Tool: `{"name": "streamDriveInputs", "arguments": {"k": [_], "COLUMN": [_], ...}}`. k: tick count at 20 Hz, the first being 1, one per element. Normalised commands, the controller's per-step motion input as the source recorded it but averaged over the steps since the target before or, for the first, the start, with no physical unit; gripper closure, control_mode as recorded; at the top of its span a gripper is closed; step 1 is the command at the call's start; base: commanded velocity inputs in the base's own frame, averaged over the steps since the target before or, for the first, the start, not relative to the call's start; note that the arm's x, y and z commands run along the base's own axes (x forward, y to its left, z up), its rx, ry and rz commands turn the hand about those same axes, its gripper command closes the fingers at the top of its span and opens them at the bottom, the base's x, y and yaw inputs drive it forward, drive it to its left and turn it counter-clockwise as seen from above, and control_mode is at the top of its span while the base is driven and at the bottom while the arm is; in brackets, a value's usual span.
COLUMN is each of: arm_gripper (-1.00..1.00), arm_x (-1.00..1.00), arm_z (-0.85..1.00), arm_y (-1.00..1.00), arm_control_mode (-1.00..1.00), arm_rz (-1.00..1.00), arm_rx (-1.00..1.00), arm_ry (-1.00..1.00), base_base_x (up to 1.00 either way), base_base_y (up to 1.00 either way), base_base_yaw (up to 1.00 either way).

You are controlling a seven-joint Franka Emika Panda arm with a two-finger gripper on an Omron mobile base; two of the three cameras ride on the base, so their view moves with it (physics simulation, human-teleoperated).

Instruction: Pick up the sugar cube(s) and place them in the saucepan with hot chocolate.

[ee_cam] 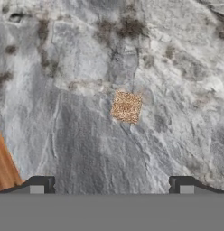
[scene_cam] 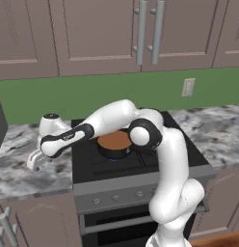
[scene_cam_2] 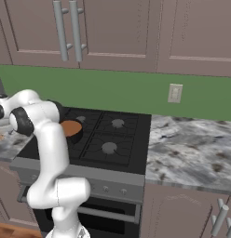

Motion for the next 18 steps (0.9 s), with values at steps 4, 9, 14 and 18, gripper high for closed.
{"name": "streamDriveInputs", "arguments": {"k": [4,9,14,18], "arm_gripper": [-1.00,-1.00,-1.00,-1.00], "arm_x": [0.06,0.11,0.04,0.13], "arm_z": [-0.13,-0.11,0.01,0.01], "arm_y": [0.28,0.21,0.12,0.11], "arm_control_mode": [-1.00,-1.00,-1.00,-1.00], "arm_rz": [0.00,0.00,0.00,0.00], "arm_rx": [-0.04,-0.05,-0.06,-0.09], "arm_ry": [0.00,0.04,0.04,0.07], "base_base_x": [0.00,0.00,0.00,0.00], "base_base_y": [0.00,0.00,0.00,0.00], "base_base_yaw": [0.00,0.00,0.00,0.00]}}
